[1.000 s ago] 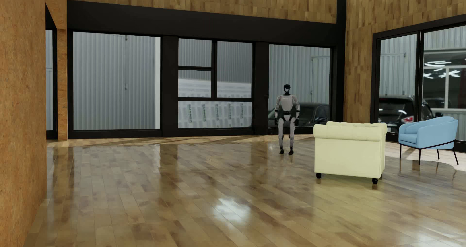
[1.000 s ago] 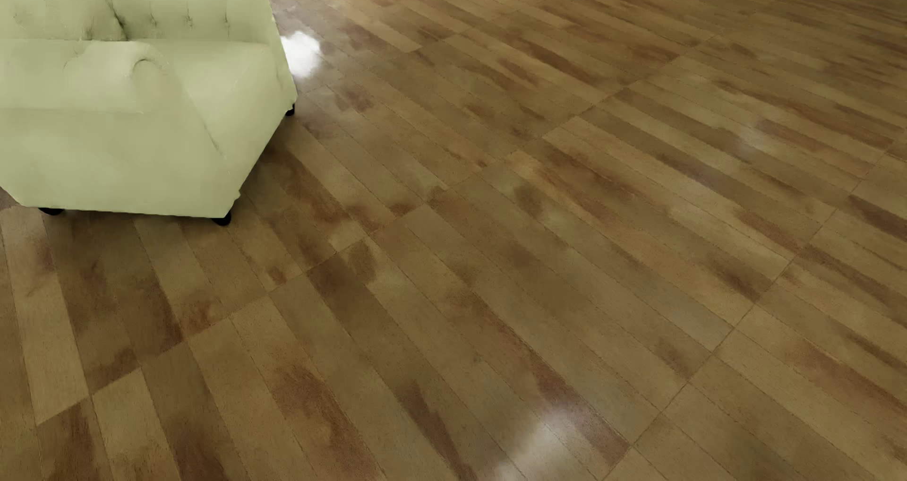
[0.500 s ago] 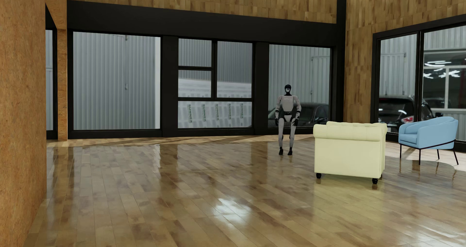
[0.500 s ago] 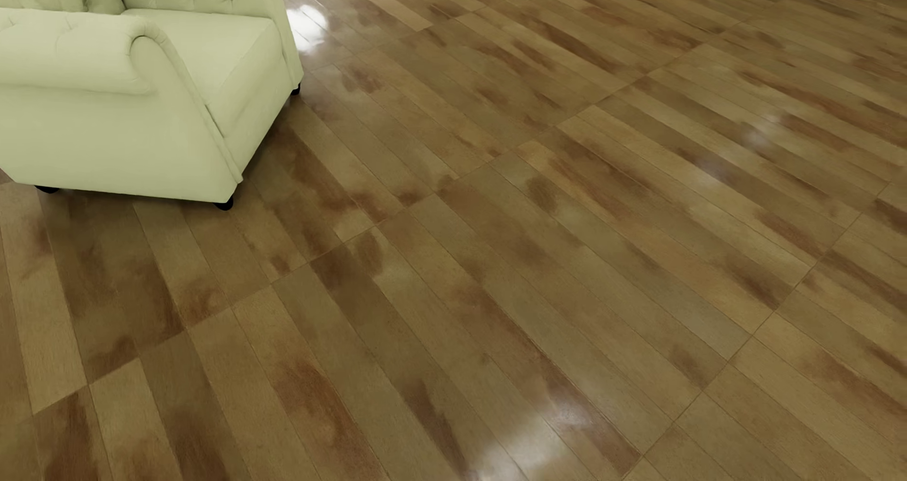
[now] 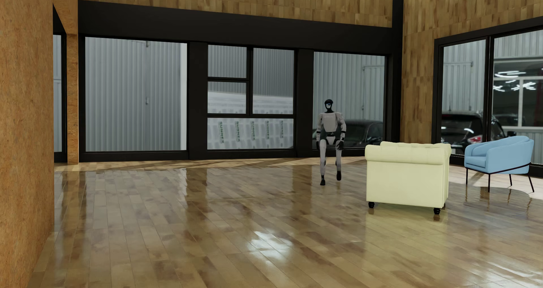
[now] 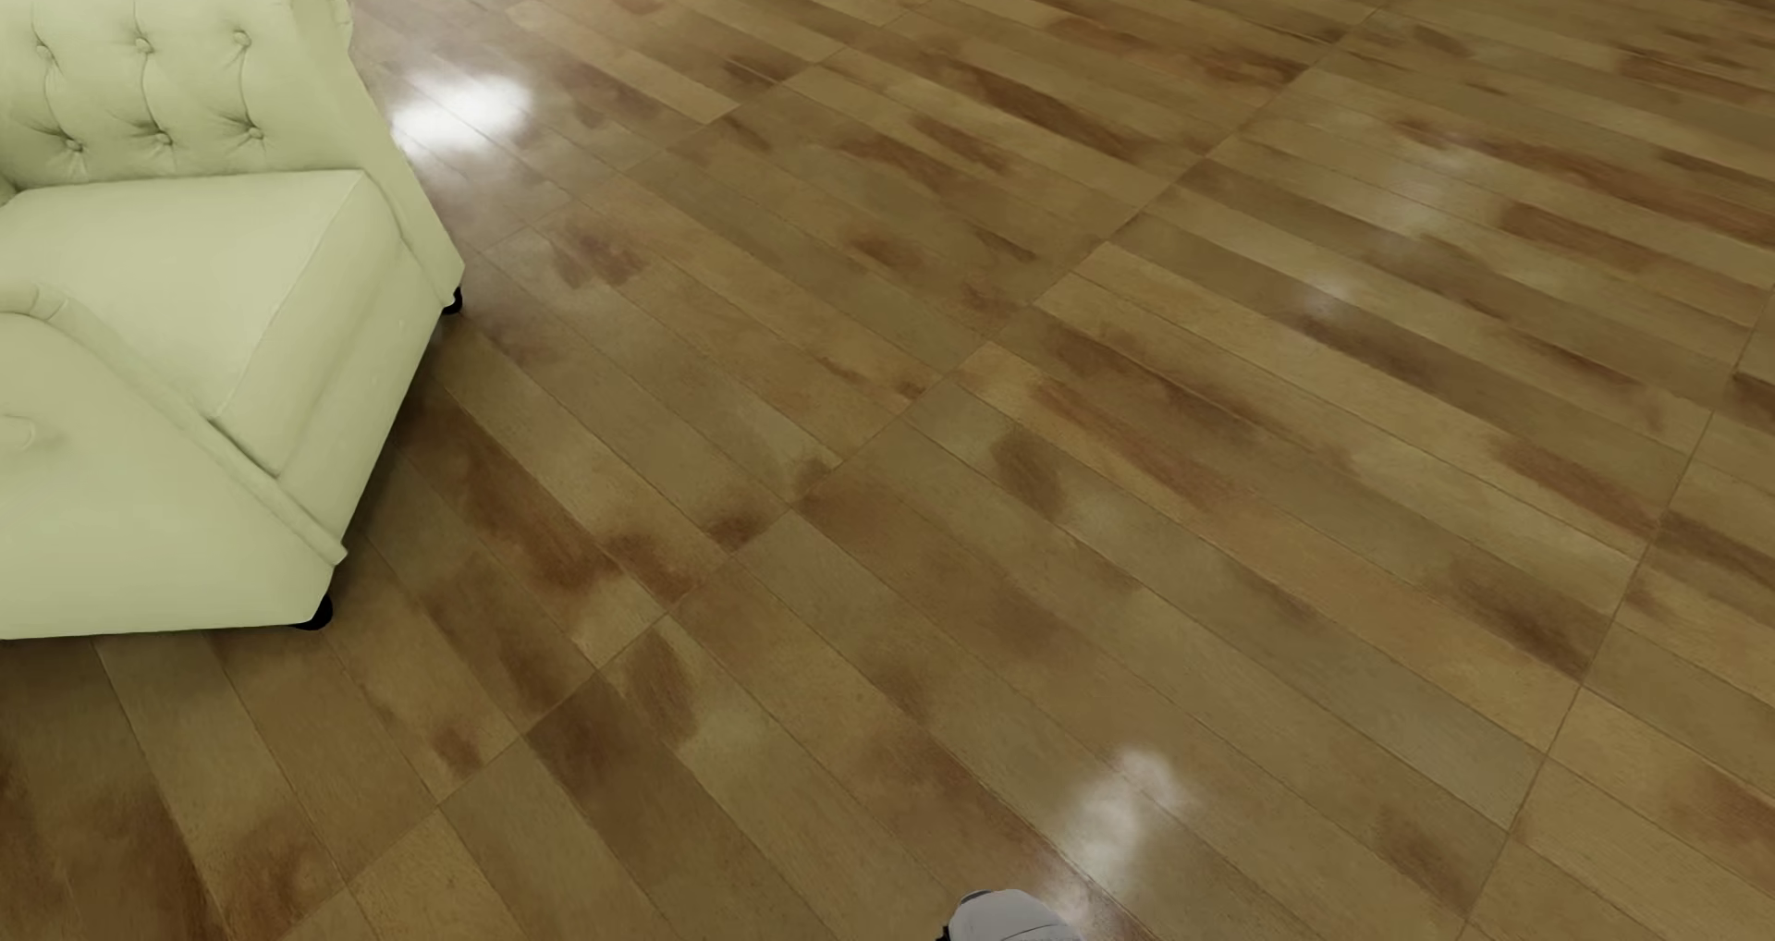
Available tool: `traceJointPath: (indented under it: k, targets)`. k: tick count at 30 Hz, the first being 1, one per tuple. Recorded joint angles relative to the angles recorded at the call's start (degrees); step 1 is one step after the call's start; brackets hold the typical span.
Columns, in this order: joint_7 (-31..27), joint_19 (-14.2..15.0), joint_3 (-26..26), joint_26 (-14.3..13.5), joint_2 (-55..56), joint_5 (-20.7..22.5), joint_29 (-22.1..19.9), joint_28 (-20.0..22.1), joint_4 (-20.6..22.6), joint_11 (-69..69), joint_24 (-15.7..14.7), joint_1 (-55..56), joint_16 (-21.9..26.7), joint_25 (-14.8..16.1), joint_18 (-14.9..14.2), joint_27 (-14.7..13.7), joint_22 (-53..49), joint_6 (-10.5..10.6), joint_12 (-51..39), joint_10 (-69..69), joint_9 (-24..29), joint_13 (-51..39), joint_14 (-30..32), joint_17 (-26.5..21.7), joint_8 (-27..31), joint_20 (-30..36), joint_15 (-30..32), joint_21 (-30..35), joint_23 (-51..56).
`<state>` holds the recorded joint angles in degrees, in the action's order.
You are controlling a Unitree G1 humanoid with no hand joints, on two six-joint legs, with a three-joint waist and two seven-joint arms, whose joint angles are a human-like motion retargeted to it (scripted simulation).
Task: Go around the light lime armchair
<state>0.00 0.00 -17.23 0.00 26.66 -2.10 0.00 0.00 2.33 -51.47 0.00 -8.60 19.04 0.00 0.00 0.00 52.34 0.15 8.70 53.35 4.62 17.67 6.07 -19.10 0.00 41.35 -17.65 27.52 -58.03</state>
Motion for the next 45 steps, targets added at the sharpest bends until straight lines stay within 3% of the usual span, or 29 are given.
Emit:
traceJointPath:
  k: [1,3,5,7,8,10,11,13,15,16,17,19,21,24,25,27,28,30,32,33,34,36,37,39,40,41,43,44,45]
  targets:
    - [0.0,0.0,4.4,0.0,-3.3,2.4,0.0,0.0,-0.6,1.3,0.0,6.7,0.4,0.0,0.0,0.0,-1.5,0.2,1.5,13.0,1.0,-0.7,-0.1,0.9,0.0,-1.6,-1.6,-0.3,1.4]
    - [0.0,0.0,10.1,0.0,-13.4,1.6,0.0,0.0,1.7,6.7,0.0,18.2,0.5,0.0,0.0,0.0,0.1,-2.0,3.4,24.1,1.5,-1.9,-2.4,0.3,0.0,-0.7,-2.8,0.5,4.3]
    - [0.0,0.0,18.3,0.0,-23.9,1.6,0.0,0.0,2.9,14.3,0.0,26.7,0.6,0.0,0.0,0.0,-2.3,-3.6,6.4,11.3,2.6,-3.1,3.0,0.6,0.0,-5.6,-1.9,-0.6,8.0]
    - [0.0,0.0,22.6,0.0,-32.6,0.9,0.0,0.0,4.1,20.7,0.0,32.4,1.9,0.0,0.0,0.0,-2.5,-4.2,7.7,-10.9,2.5,-5.3,8.5,-1.2,0.0,-3.0,-1.6,-0.4,11.7]
    - [0.0,0.0,24.6,0.0,-36.4,0.9,0.0,0.0,4.1,23.0,0.0,34.2,1.7,0.0,0.0,0.0,-2.5,-4.2,8.2,-21.1,2.1,-6.4,1.9,-1.9,0.0,-4.0,-2.5,-0.8,13.3]
    - [0.0,0.0,26.3,0.0,-41.4,0.3,0.0,0.0,3.7,23.6,0.0,37.0,1.7,0.0,0.0,0.0,-1.9,-4.2,9.3,-28.2,0.5,-8.9,-22.6,-3.0,0.0,-3.1,-4.9,-1.3,14.7]
    - [0.0,0.0,28.6,0.0,-43.3,0.4,0.0,0.0,3.3,23.0,0.0,37.6,2.0,0.0,0.0,0.0,-2.1,-4.2,9.5,-28.6,1.0,-9.4,-19.8,-2.9,0.0,-2.0,-5.4,-2.5,14.4]
    - [0.0,0.0,30.1,0.0,-44.5,-1.9,0.0,0.0,4.8,18.8,0.0,42.7,1.9,0.0,0.0,0.0,-1.2,-6.5,9.8,-20.4,0.0,-8.5,7.3,-1.7,0.0,-1.6,2.0,-4.9,13.0]
    - [0.0,0.0,26.9,0.0,-38.8,-4.5,0.0,0.0,8.4,0.0,0.0,39.0,1.6,0.0,0.0,0.0,1.5,-7.9,8.6,-14.1,-0.1,-6.2,9.7,-0.2,0.0,-0.1,24.4,-3.8,9.4]
    - [0.0,0.0,25.2,0.0,-31.3,-6.1,0.0,0.0,10.4,-13.4,0.0,36.4,1.7,0.0,0.0,0.0,0.0,-8.5,8.3,-13.8,-0.5,-5.7,7.8,-0.6,0.0,-1.2,25.3,-1.3,8.6]
    - [0.0,0.0,22.4,0.0,-26.5,-6.8,0.0,0.0,11.7,-22.9,0.0,29.9,1.5,0.0,0.0,0.0,-0.6,-8.5,7.4,-16.2,0.9,-5.1,4.0,-0.4,0.0,-2.9,17.1,-0.9,9.0]
    - [0.0,0.0,15.7,0.0,-15.4,-5.1,0.0,0.0,10.7,-27.4,0.0,18.8,1.4,0.0,0.0,0.0,-0.9,-6.0,3.7,-20.6,1.9,-3.9,-4.6,-0.5,0.0,-4.4,5.2,0.5,8.1]
    - [0.0,0.0,8.7,0.0,-8.7,-5.0,0.0,0.0,9.4,-14.8,0.0,7.3,3.5,0.0,0.0,0.0,-5.9,-4.3,0.8,-25.9,2.2,-1.2,-14.2,-1.2,0.0,-3.5,3.0,1.0,9.3]
    - [0.0,0.0,4.5,0.0,-2.3,-5.4,0.0,0.0,7.5,15.7,0.0,-4.6,4.5,0.0,0.0,0.0,-8.1,-3.4,-4.6,-30.5,0.4,0.4,-27.5,-1.2,0.0,-9.1,11.3,-0.1,7.1]
    - [0.0,0.0,3.7,0.0,-1.4,-5.5,0.0,0.0,7.0,22.7,0.0,-5.9,4.8,0.0,0.0,0.0,-9.1,-2.9,-5.8,-30.4,-0.8,0.8,-28.3,-1.2,0.0,-10.4,13.5,-0.3,6.6]
    - [0.0,0.0,1.8,0.0,0.7,-4.5,0.0,0.0,5.3,19.8,0.0,-10.3,5.3,0.0,0.0,0.0,-10.8,-2.2,-6.2,-28.4,-0.6,1.0,-24.6,-0.9,0.0,-11.3,9.7,-0.5,4.8]
    - [0.0,0.0,0.6,0.0,-0.5,-3.5,0.0,0.0,3.9,15.7,0.0,-12.6,4.9,0.0,0.0,0.0,-11.5,-1.8,-4.4,-25.2,-0.9,1.1,-20.0,-1.2,0.0,-12.7,11.9,1.4,3.2]
    - [0.0,0.0,0.7,0.0,-1.0,-0.1,0.0,0.0,-0.1,6.0,0.0,-6.8,1.5,0.0,0.0,0.0,-7.7,0.7,-0.8,-5.4,-2.0,1.7,-1.4,-0.4,0.0,-14.8,11.8,0.2,-0.2]
    - [0.0,0.0,4.3,0.0,-9.6,2.4,0.0,0.0,-1.3,7.4,0.0,6.9,0.7,0.0,0.0,0.0,-5.7,1.3,0.3,22.7,-0.2,0.6,-1.0,0.0,0.0,-10.6,6.6,0.1,-0.2]
    - [0.0,0.0,7.7,0.0,-14.5,1.7,0.0,0.0,-0.3,10.1,0.0,13.9,0.4,0.0,0.0,0.0,-4.8,0.4,0.5,26.9,0.0,-0.2,-0.8,-0.4,0.0,-7.0,6.0,1.0,0.8]
    - [0.0,0.0,11.8,0.0,-18.5,1.6,0.0,0.0,0.6,12.5,0.0,19.0,-0.1,0.0,0.0,0.0,-2.9,-0.7,1.3,23.4,0.8,-1.1,0.8,-0.6,0.0,-5.6,5.9,0.5,2.1]
    - [0.0,0.0,17.2,0.0,-27.9,0.8,0.0,0.0,2.0,18.6,0.0,26.8,0.1,0.0,0.0,0.0,-0.4,-2.3,4.2,0.6,1.6,-3.6,13.0,-1.5,0.0,-5.2,4.8,0.7,6.2]
    - [0.0,0.0,18.9,0.0,-31.8,0.9,0.0,0.0,2.0,20.9,0.0,28.9,0.6,0.0,0.0,0.0,0.0,-2.7,5.5,-12.6,1.4,-4.2,14.4,-2.2,0.0,-5.1,4.1,-0.3,9.8]
    - [0.0,0.0,21.2,0.0,-36.9,0.0,0.0,0.0,2.6,21.7,0.0,31.1,1.2,0.0,0.0,0.0,1.5,-3.3,7.2,-26.4,0.4,-5.7,-13.0,-3.5,0.0,-3.2,1.4,-3.8,14.6]
    - [0.0,0.0,22.0,0.0,-39.0,-0.2,0.0,0.0,2.9,21.1,0.0,32.6,2.2,0.0,0.0,0.0,0.3,-3.7,8.2,-26.8,0.2,-5.6,-14.3,-3.8,0.0,-1.4,0.5,-5.2,15.5]
    - [0.0,0.0,22.7,0.0,-40.9,-0.1,0.0,0.0,3.6,19.6,0.0,33.6,2.6,0.0,0.0,0.0,0.4,-3.9,9.2,-24.4,-0.1,-4.9,-6.1,-3.7,0.0,-0.9,1.7,-6.8,15.7]
    - [0.0,0.0,21.6,0.0,-37.2,-3.9,0.0,0.0,7.9,3.3,0.0,32.5,2.5,0.0,0.0,0.0,1.2,-6.4,11.0,-18.9,-1.3,-2.6,5.6,-2.7,0.0,-1.0,17.0,-8.8,13.5]
    - [0.0,0.0,19.3,0.0,-31.3,-4.5,0.0,0.0,9.5,-10.9,0.0,30.1,2.5,0.0,0.0,0.0,2.3,-6.5,10.8,-16.1,-1.3,-1.8,4.8,-2.5,0.0,-0.4,21.5,-7.9,11.2]
    - [0.0,0.0,18.0,0.0,-25.0,-6.2,0.0,0.0,11.0,-21.7,0.0,25.3,2.9,0.0,0.0,0.0,1.2,-8.0,10.4,-16.8,-0.1,-1.6,1.2,-2.3,0.0,-0.8,14.2,-7.1,9.6]
